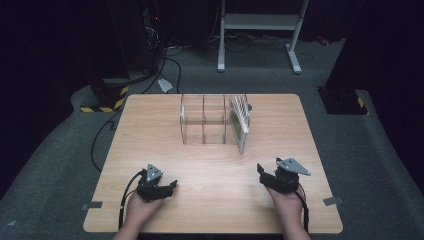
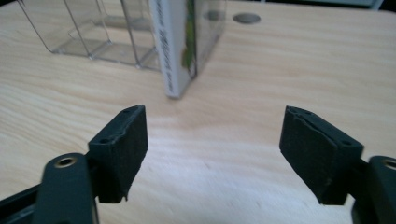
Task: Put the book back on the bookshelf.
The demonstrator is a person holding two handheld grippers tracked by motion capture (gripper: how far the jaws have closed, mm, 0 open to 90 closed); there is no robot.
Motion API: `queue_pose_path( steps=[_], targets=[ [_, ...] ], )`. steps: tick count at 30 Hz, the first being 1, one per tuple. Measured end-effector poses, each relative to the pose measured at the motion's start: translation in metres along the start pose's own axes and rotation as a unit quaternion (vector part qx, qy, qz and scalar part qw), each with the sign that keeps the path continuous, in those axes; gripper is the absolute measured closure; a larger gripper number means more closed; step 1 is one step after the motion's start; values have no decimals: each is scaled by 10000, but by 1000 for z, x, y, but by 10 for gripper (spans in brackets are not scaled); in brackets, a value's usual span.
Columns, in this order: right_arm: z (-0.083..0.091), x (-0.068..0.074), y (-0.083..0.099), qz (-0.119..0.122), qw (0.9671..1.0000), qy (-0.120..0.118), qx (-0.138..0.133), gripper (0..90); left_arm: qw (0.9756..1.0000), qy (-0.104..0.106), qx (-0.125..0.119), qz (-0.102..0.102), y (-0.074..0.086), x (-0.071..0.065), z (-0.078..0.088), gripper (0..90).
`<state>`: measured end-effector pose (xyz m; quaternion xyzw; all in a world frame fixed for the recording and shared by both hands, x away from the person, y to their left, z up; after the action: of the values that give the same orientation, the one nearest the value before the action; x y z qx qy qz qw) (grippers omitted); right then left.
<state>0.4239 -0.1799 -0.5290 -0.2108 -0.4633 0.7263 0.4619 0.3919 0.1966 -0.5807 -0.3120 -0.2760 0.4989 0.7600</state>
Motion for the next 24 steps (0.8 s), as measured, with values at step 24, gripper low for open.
queue_pose_path(
  steps=[24],
  targets=[
    [24,-42,68,-173,9895,456,1363,83,9984,-394,275,314,20,35,11,74]
  ],
)
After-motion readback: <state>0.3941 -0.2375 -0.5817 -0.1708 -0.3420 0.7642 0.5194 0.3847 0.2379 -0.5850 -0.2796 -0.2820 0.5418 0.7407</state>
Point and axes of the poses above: each handheld gripper's, and its own axes: z roughly backward along the jaws, y roughly out of its underside, x roughly to its left, the point moved 8 cm from there along -z, roughly forward along the jaws, and after that the axes turned 9 degrees about -y, right-handed, at the moved point
